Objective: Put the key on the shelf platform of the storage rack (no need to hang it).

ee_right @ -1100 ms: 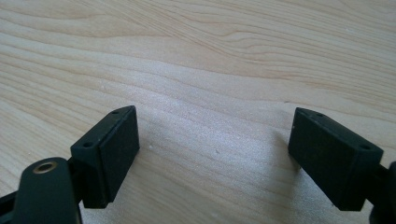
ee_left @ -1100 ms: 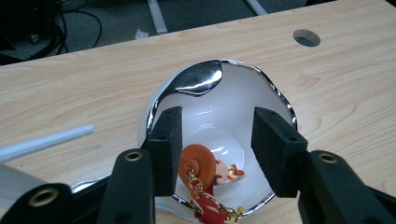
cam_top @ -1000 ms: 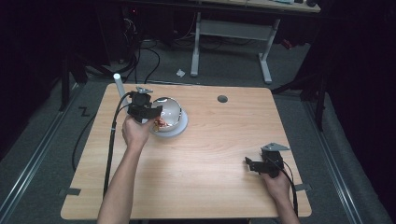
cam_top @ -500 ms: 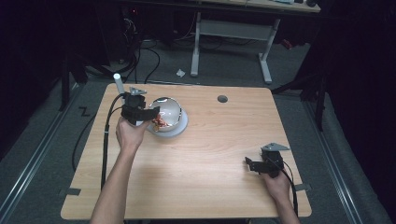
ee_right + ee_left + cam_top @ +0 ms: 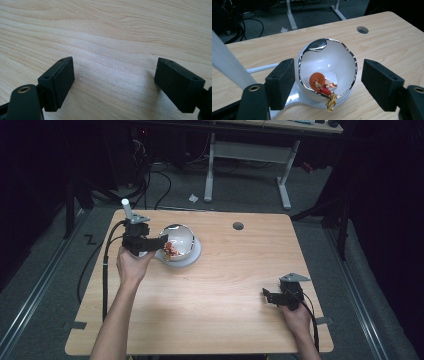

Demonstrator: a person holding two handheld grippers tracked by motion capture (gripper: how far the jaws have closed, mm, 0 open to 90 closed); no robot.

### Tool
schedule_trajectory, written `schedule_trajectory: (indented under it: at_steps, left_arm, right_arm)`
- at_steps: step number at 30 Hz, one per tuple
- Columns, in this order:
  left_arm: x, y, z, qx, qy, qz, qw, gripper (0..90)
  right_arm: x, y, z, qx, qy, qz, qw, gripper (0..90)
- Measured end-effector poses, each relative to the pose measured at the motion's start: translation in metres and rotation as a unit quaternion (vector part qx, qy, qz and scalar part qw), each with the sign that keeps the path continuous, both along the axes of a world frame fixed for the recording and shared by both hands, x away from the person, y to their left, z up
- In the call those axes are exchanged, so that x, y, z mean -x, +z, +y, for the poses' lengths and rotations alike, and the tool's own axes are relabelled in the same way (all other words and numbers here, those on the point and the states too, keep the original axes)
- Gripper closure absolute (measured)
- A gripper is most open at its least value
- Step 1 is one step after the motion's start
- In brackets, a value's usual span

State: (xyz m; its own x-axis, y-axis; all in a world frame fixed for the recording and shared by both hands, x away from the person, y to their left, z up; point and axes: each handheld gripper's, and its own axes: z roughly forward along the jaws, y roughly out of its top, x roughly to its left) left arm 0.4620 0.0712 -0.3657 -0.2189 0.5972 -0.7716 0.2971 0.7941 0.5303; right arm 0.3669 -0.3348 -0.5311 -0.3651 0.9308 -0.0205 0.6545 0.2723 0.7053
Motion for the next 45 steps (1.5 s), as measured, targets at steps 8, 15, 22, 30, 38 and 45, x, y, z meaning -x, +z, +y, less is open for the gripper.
schedule_trajectory:
  at_steps: [8, 15, 22, 30, 38, 45]
  left_arm:
    - [0.014, 0.003, 0.012, 0.010, 0.003, -0.006, 0.9999, 24.5]
    - [0.024, 0.003, 0.024, 0.014, 0.007, -0.007, 0.9999, 23.8]
    - [0.031, 0.005, 0.033, 0.029, 0.006, -0.001, 0.9996, 24.0]
    - [0.042, 0.007, 0.039, 0.026, 0.010, -0.012, 0.9995, 22.1]
    - [0.054, 0.003, 0.047, 0.035, 0.009, -0.009, 0.9993, 21.0]
    - [0.064, -0.001, 0.050, 0.046, 0.010, -0.007, 0.9989, 20.5]
  right_arm:
    - [0.000, 0.000, 0.000, 0.000, 0.000, 0.000, 1.0000, 16.2]
    - [0.000, 0.000, 0.000, 0.000, 0.000, 0.000, 1.0000, 16.2]
    - [0.000, 0.000, 0.000, 0.000, 0.000, 0.000, 1.0000, 16.2]
    - [0.000, 0.000, 0.000, 0.000, 0.000, 0.000, 1.0000, 16.2]
    - [0.000, 0.000, 0.000, 0.001, 0.000, -0.001, 1.0000, 16.2]
    - [0.000, 0.000, 0.000, 0.001, 0.000, -0.001, 1.0000, 16.2]
